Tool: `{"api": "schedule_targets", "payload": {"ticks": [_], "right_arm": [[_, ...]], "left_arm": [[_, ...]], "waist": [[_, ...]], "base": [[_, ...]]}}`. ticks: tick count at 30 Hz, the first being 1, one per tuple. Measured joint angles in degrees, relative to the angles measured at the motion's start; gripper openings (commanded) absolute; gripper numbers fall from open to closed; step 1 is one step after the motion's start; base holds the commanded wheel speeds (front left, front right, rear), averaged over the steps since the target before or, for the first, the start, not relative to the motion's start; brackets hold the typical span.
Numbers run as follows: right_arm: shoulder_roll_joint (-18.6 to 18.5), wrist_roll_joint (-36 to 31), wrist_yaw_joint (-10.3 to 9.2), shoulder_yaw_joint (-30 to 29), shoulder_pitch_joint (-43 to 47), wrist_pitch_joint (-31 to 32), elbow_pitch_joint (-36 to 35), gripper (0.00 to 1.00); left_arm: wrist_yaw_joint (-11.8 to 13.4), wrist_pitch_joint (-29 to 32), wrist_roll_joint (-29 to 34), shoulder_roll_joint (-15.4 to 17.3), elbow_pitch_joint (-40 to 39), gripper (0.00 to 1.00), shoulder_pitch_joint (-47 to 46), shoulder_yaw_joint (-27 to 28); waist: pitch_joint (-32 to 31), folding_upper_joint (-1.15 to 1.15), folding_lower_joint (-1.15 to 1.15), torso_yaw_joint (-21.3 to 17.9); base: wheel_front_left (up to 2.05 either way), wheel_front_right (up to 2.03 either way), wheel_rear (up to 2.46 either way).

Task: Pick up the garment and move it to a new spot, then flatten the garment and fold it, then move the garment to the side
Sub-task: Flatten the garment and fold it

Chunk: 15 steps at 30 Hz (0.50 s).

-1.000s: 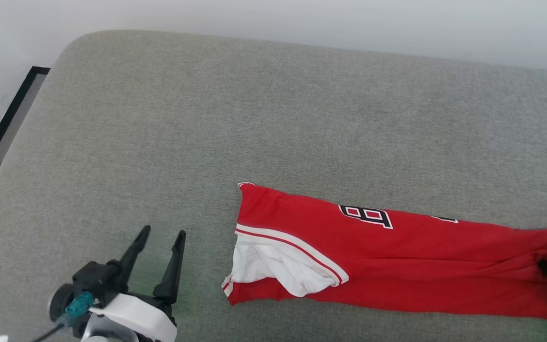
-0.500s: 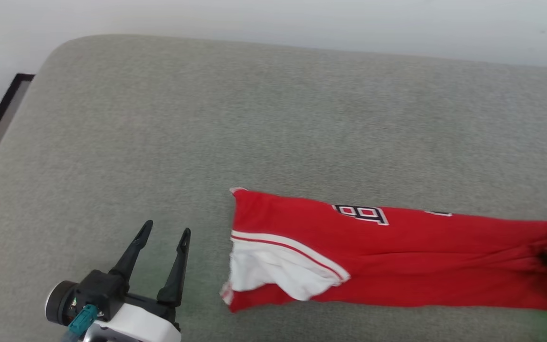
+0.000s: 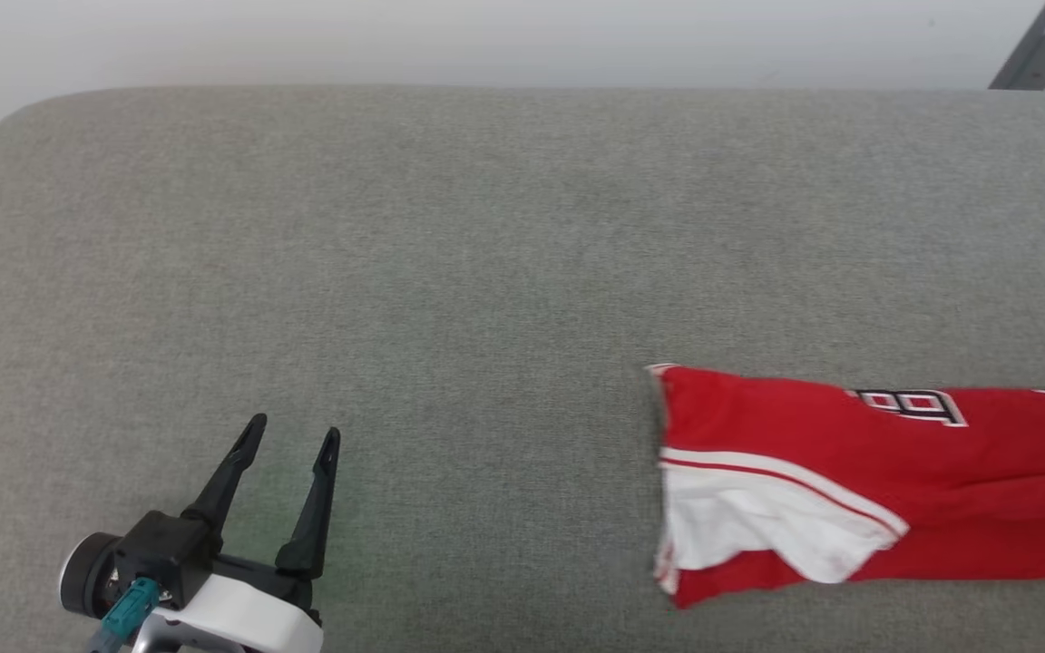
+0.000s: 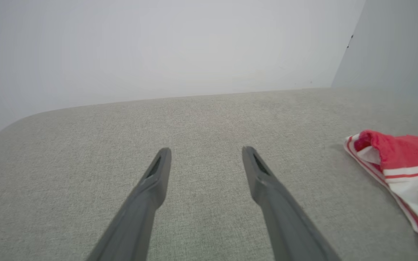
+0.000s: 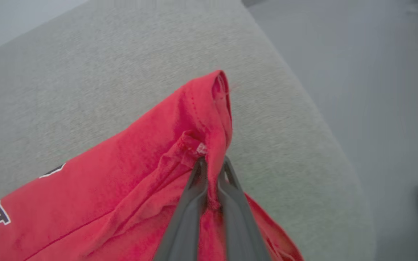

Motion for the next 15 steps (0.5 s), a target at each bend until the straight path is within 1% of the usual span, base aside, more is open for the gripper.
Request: {"api": "schedule_targets", "payload": {"ticks": [2,5,8,15], "right_arm": [[-0.33,-0.36,-0.13,-0.65,-0.28,-0.03,-0.67,0.00],[0.21,-0.21,-0.13,1.05,-0.22,1.18,-3.59,0.00],[1.81,1.80,-0.13,4.94,0.92,3.33,-7.84,0.00],[4.48,3.82,-0.13,17.79,4.53,7.10,-21.29,0.00]], "left_arm": [[0.00,0.00,-0.03,0.21,0.25,1.00,0.01,-0.03],[0.00,0.00,-0.22,0.19,0.38,1.00,0.02,-0.08],[0.00,0.00,-0.41,0.13,0.69,1.00,0.13,-0.43],[0.00,0.00,-1.34,-0.01,1.45,1.00,0.38,-1.53]], "waist": [[-0.19,0.00,0.00,-0.39],[-0.69,0.00,0.00,-0.78],[-1.34,0.00,0.00,-0.95],[-2.37,0.00,0.00,-0.13]], "base": [[0.00,0.00,0.00],[0.00,0.00,0.00],[0.00,0.00,0.00],[0.00,0.00,0.00]]}}
